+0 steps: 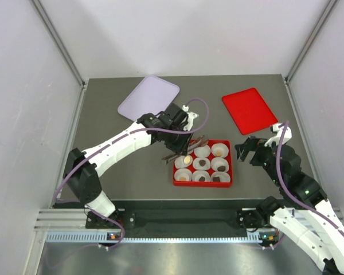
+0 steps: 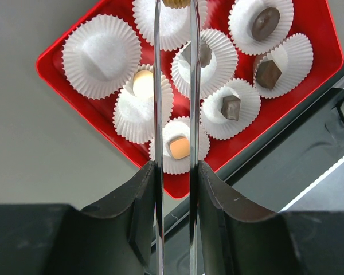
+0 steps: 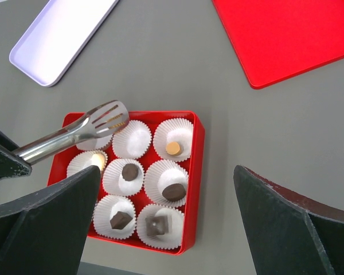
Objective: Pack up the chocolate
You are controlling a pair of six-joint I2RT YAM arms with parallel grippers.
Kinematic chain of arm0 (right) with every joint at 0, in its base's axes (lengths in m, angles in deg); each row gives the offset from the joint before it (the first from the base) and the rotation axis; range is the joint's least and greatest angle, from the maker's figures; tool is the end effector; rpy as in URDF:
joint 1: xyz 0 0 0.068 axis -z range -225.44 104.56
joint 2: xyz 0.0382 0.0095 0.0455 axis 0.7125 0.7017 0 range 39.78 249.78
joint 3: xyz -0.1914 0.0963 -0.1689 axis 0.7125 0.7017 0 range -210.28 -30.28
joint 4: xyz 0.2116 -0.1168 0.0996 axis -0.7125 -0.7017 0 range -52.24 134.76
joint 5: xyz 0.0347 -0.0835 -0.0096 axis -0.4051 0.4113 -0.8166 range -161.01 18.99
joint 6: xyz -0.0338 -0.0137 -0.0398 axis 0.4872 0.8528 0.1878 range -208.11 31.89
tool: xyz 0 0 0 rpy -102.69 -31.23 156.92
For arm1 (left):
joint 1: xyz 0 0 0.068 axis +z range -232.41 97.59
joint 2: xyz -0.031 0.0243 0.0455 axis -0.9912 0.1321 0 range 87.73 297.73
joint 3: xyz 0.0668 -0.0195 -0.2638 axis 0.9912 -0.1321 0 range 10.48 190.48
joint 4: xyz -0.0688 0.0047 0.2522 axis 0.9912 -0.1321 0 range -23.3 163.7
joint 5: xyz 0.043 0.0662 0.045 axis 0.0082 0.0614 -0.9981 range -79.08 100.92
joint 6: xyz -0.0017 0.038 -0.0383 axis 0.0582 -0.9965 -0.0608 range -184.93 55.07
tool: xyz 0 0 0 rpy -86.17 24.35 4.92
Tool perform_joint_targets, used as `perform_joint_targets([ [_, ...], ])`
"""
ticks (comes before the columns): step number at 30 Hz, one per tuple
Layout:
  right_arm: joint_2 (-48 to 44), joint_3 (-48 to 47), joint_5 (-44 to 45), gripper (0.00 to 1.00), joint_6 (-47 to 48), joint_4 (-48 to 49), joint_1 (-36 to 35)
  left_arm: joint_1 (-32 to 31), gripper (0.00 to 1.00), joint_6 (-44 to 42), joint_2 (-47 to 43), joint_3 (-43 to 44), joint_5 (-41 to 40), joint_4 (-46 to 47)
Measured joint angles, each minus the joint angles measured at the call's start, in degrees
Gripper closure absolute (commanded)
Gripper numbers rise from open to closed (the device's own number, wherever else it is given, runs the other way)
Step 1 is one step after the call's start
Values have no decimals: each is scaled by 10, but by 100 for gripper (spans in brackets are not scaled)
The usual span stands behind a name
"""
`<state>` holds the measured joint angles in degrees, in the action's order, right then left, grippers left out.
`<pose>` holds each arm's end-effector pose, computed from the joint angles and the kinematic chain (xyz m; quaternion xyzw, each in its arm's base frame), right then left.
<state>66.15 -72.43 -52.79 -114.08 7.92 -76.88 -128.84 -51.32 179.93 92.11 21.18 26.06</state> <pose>0.0942 0.0445 0.3164 0.0507 0.8173 0.1540 0.5529 0.2294 -0.2503 0.2987 0.2942 0.9120 -0.2110 0.1931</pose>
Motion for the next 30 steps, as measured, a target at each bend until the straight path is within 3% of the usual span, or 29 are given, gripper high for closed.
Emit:
perform_joint_targets([
  [30,5,0,0,0,0,4,0,-6,58,-3,30,-10,-3,0],
])
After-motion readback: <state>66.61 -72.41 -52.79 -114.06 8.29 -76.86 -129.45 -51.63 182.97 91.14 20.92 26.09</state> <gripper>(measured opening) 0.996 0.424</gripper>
